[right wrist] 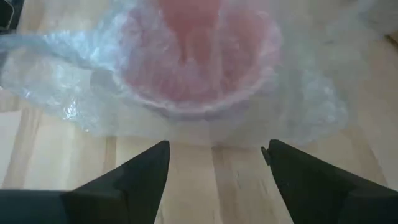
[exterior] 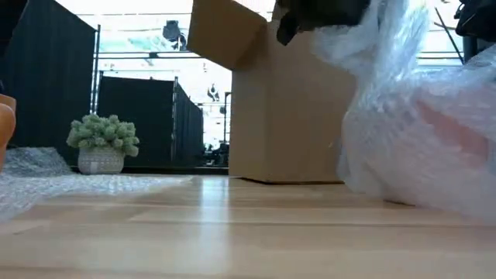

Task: Wrap mug
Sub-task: Wrap the pink mug with bubble wrap

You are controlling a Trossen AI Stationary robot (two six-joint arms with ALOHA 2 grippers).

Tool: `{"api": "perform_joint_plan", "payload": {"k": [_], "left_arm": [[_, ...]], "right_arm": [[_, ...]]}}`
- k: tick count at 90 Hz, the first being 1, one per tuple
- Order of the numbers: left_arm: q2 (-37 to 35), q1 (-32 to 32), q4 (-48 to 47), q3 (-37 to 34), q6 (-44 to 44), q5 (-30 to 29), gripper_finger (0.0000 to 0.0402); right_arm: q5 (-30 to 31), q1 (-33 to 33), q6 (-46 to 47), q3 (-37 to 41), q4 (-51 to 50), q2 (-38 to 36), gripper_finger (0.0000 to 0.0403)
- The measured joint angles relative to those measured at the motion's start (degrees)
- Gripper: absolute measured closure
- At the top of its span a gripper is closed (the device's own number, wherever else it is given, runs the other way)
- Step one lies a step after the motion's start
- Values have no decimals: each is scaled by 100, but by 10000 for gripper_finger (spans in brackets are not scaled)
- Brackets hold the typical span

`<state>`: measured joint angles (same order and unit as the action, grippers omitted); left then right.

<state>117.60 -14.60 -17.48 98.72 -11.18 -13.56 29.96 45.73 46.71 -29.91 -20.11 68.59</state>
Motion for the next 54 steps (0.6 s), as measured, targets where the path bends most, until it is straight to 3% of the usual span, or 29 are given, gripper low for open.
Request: {"api": "perform_joint_plan", "payload": {"k": [27,54], "left_arm": [[98,36,634,-4,447,650,229],[195,47,1614,11,775,665,192]], "right_arm": [[-27,-308,-179,7,257,564,145],[-27,-330,-287,7,369,578,145]]}}
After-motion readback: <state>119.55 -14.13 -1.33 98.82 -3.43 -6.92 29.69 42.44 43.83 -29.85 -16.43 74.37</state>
